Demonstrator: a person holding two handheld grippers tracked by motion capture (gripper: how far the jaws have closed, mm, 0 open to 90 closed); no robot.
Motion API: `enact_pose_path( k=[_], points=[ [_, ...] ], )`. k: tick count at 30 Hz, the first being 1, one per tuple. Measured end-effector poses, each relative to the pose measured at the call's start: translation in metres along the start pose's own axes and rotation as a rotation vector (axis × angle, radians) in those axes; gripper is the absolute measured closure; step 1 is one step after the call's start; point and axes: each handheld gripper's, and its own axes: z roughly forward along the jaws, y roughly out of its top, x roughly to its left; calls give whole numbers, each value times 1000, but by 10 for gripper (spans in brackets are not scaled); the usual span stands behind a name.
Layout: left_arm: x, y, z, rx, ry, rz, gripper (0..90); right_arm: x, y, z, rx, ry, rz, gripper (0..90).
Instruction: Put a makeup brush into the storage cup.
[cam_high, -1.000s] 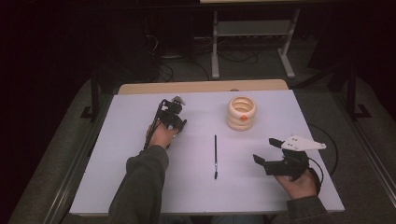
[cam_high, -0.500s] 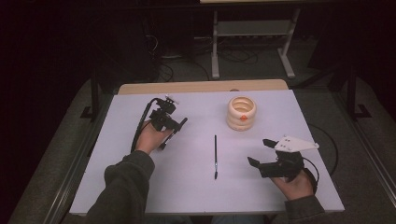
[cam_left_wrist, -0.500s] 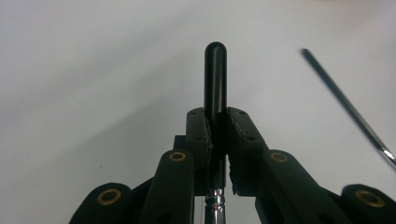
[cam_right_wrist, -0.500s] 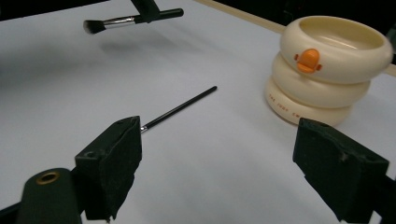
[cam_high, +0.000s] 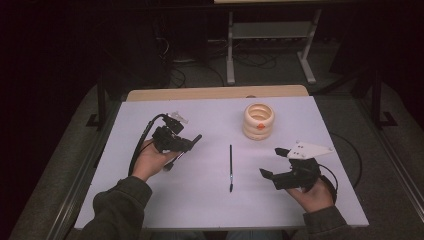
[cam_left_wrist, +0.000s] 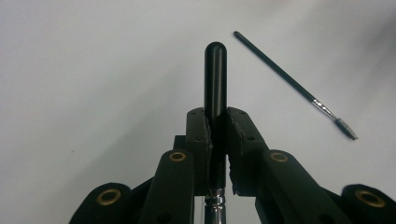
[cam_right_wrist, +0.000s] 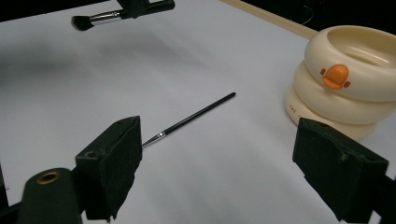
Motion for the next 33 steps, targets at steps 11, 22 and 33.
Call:
enact_pose_path(
  k=[11,22,33],
  points=[
    [-17,-4,-13,-30,-49,65,799,6,23,2,38,34,-59,156],
    [-29,-9,-15,-58,-103,123,799,12,44,12,72,103,-94,158],
    [-43,-14,-14,-87,-180,193,799,29,71,38,130,199,-197,210]
  ],
)
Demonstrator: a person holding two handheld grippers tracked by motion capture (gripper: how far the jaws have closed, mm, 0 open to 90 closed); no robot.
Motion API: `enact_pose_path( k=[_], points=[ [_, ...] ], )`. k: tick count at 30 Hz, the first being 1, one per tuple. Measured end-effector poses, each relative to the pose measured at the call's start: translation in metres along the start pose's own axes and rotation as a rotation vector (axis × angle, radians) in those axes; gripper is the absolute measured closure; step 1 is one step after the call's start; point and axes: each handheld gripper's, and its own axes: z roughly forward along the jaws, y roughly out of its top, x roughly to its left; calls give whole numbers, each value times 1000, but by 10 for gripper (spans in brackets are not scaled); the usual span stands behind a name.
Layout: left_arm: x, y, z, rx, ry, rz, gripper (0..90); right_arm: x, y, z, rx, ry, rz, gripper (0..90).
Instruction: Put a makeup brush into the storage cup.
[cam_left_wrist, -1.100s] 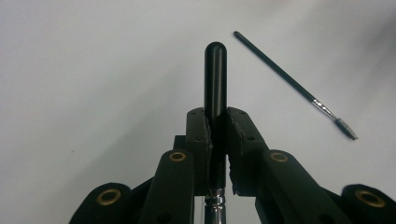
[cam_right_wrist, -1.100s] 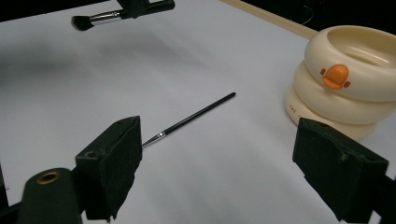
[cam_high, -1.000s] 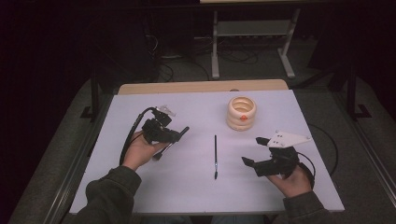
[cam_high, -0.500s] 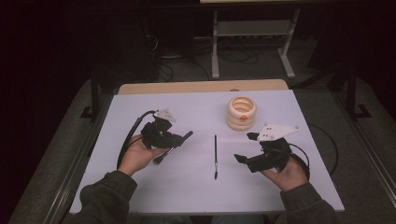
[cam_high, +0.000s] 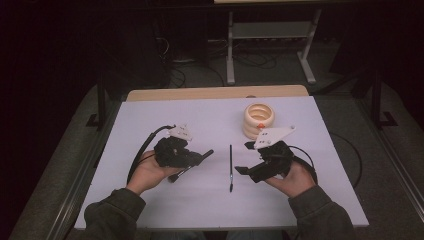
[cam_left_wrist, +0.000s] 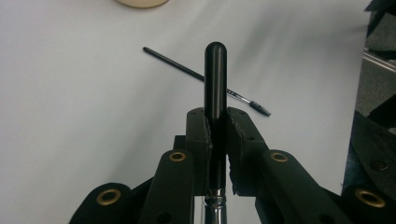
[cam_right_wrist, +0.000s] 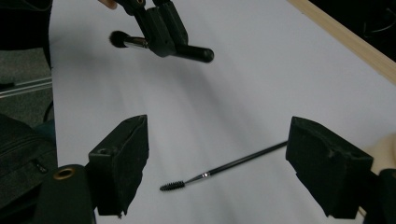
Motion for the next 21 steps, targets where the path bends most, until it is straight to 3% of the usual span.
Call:
enact_pose_path(
  k=[4,5,10,16,21],
  points=[
    [-5,0,1,-5,-26,27,799,1,6,5,16,17,-21,218],
    [-10,0,4,9,-57,49,800,3,12,12,39,49,-46,242],
    [-16,-3,7,-12,-89,84,799,7,19,23,71,91,-73,260],
    [-22,-4,8,-19,-106,123,799,8,20,29,91,121,-103,296],
    [-27,-2,11,-5,-115,160,799,9,20,31,104,151,-92,320]
  ],
)
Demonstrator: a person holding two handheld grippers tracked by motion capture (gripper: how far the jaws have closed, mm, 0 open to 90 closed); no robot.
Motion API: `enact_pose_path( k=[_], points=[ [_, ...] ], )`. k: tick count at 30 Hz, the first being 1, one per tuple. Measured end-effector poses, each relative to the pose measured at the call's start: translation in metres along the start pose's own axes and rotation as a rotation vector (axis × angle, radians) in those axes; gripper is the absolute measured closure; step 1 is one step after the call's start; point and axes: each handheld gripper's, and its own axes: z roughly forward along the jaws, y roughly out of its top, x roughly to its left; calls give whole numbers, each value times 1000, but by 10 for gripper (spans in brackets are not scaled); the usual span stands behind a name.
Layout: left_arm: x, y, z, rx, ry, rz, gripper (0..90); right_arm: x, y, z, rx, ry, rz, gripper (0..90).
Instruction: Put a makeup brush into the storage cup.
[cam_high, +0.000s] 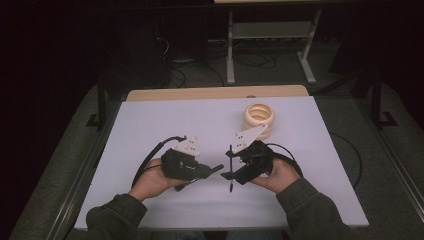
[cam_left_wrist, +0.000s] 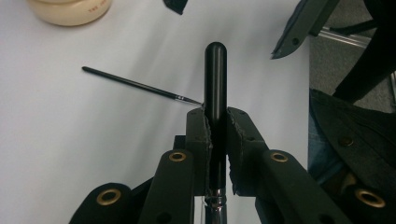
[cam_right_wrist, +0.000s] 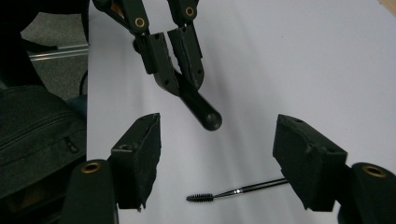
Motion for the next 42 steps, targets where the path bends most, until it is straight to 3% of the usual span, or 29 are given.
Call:
enact_pose_path(
  k=[8,12,18,24,42],
  points=[
    [-6,8,4,2,-17,35,799,-2,-2,-3,14,47,-27,398],
    [-11,15,5,12,-35,71,799,-1,-2,-6,20,77,-48,456],
    [-17,21,10,29,-58,117,799,1,-3,-7,42,138,-71,597],
    [-21,23,11,21,-78,132,799,1,-5,-6,61,174,-100,701],
    [-24,23,14,23,-97,177,798,2,-6,-5,81,250,-109,792]
  ],
)
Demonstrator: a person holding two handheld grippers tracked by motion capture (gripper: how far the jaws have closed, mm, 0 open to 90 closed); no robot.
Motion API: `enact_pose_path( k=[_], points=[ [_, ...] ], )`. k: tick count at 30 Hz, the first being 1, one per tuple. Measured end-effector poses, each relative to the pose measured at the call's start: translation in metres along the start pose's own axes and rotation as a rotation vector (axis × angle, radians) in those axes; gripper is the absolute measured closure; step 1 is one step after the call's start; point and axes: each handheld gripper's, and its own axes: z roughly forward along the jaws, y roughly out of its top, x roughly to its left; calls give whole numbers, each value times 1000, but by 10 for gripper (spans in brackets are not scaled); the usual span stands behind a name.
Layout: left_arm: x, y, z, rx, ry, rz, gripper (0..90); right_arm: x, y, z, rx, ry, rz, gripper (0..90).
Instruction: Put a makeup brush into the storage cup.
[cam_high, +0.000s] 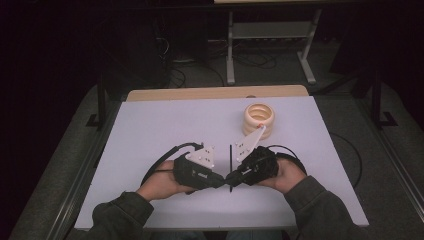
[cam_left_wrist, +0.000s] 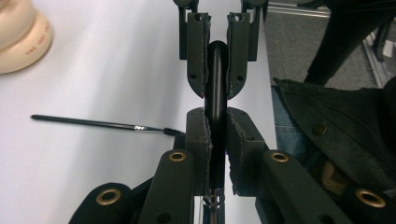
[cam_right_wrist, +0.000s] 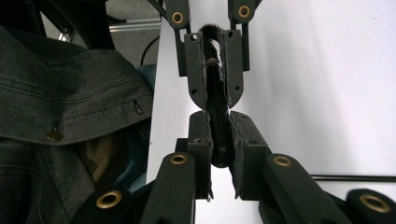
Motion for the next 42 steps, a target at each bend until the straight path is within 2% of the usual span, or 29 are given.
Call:
enact_pose_path(
  k=[6,7,9,12,14,21,23,27,31,32,34,36,37,39,42],
  points=[
    [1,0,-1,-25,-14,-4,789,3,-1,-3,-4,-12,-23,793],
    [1,0,-1,-30,-17,-14,782,4,-1,-4,-6,-12,-14,793],
    [2,-1,-1,-28,-21,-13,756,4,-1,-4,-9,-16,-21,794],
    [2,-3,0,-5,-17,-14,688,5,-3,-8,-8,-25,-4,794],
    [2,-6,0,-1,-12,-22,678,6,-4,-11,-16,-32,-2,793],
    [4,-15,-5,5,-1,-39,685,8,-10,-19,-26,-47,-12,793],
    [3,-15,-5,6,-3,-38,691,9,-12,-22,-44,-52,-16,793],
    [3,-14,-4,17,-16,-21,756,10,-14,-25,-54,-51,-19,793],
    [0,-14,-2,40,-27,0,773,10,-15,-22,-47,-38,-17,790],
    [-1,-14,0,52,-16,14,774,10,-15,-20,-35,-27,-10,789],
    [-2,-13,1,69,-15,21,775,10,-14,-16,-12,-36,-24,762],
    [-2,-11,1,76,-12,28,776,9,-11,-12,13,-30,-7,696],
    [-2,-9,2,81,-8,27,776,9,-9,-9,22,-37,-24,664],
    [-3,-6,3,108,2,36,776,9,-4,-3,51,-24,-22,655],
    [-4,-2,5,157,14,61,776,9,3,5,99,-32,-42,678]
  ],
)
